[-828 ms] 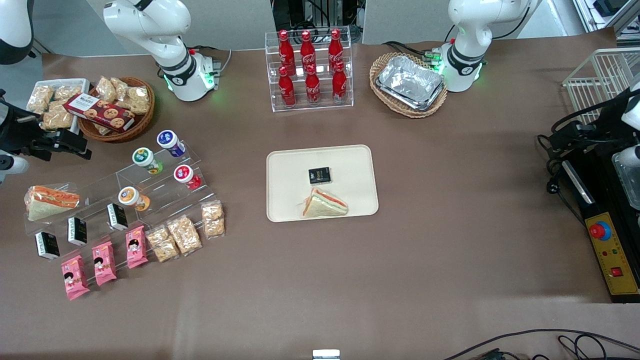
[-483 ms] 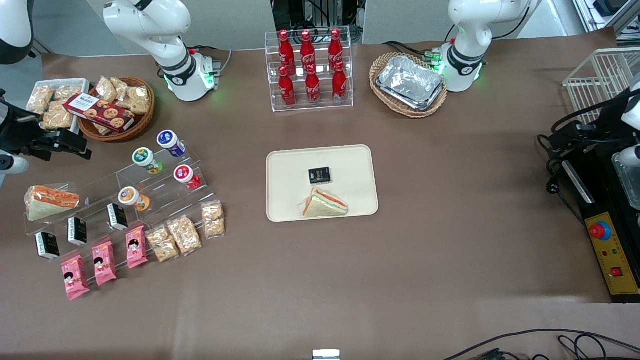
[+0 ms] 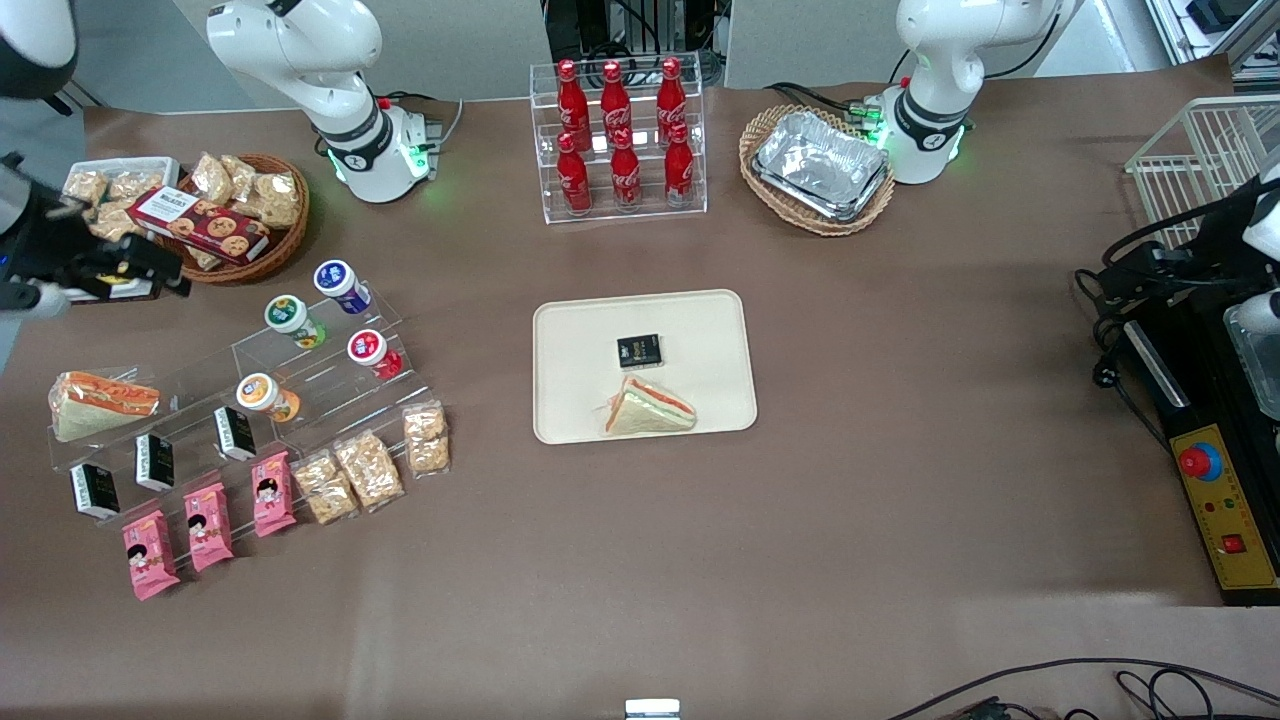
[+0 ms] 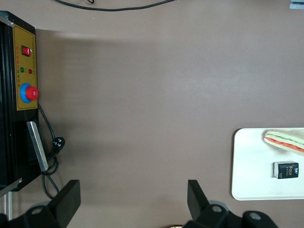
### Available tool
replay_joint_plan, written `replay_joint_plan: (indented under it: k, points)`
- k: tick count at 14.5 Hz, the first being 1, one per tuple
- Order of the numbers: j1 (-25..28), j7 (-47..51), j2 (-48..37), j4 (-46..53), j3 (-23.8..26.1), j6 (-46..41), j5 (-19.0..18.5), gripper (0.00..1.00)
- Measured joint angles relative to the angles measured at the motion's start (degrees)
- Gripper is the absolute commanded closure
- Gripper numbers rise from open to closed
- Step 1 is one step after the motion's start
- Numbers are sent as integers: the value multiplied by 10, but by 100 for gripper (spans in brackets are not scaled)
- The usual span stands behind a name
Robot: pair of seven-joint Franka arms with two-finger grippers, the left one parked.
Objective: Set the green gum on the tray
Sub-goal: 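Move the right gripper toward the green-labelled bottle on the acrylic stand, then lower the right gripper and close it on the green-labelled bottle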
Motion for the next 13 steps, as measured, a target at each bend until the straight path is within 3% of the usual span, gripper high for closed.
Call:
replay_joint_plan:
  k: [6, 13]
  points:
    - [24, 35, -194, -226, 23, 66, -6, 0]
    - [13, 41, -155, -271, 20, 141, -7, 0]
